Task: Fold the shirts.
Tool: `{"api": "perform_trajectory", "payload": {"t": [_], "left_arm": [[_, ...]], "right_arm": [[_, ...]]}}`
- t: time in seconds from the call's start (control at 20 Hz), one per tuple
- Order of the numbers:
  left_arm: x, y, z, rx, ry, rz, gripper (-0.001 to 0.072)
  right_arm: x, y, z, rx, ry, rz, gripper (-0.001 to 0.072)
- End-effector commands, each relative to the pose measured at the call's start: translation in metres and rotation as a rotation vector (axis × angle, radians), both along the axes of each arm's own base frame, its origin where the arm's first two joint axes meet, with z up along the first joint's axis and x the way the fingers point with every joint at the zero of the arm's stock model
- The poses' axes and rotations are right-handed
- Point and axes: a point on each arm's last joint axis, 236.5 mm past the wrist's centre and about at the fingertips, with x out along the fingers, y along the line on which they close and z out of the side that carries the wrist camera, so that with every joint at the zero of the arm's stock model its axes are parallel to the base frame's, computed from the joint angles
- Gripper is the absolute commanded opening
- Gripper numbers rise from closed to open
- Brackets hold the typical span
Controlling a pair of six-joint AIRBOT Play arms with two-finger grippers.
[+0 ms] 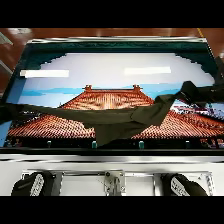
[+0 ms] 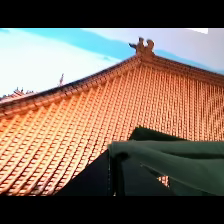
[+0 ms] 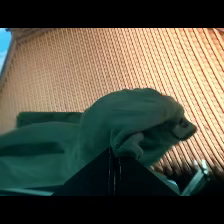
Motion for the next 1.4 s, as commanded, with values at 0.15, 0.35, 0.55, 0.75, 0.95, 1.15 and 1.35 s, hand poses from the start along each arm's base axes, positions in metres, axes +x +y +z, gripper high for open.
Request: {"api": "perform_trajectory", "payload": {"t": [0.15,0.35,0.55,0.75,0.95,1.15,1.35], "left_arm": [[-0.002,-0.046,-0.086,-0.104,0.089,-0.085,0.0038],[-0.002,-0.050,-0.091,-0.103,0.091,-0.093,0.0038],[0.002,-0.047,-0.088,-0.099,0.072,-0.080,0.0038],[0.002,-0.047,-0.088,-0.101,0.072,-0.080,0.0038],[0.003,-0.051,-0.086,-0.122,0.067,-0.082,0.0038],[0.003,-0.051,-0.086,-0.122,0.067,-0.082,0.0038],[0.003,-0.051,-0.086,-0.122,0.067,-0.082,0.0038]], "right_arm": [[0.109,0.045,-0.110,0.108,-0.009,-0.115,0.0065],[0.082,0.057,-0.132,0.118,0.110,-0.008,0.0475],[0.007,0.016,-0.115,0.048,0.284,0.157,0.0513],[-0.081,0.040,-0.152,0.073,0.514,0.225,0.0637],[-0.099,0.097,-0.202,0.129,0.523,0.136,0.0637],[-0.105,0.120,-0.230,0.108,0.561,0.095,0.0638],[-0.096,0.145,-0.239,0.154,0.547,0.062,0.0637]]}}
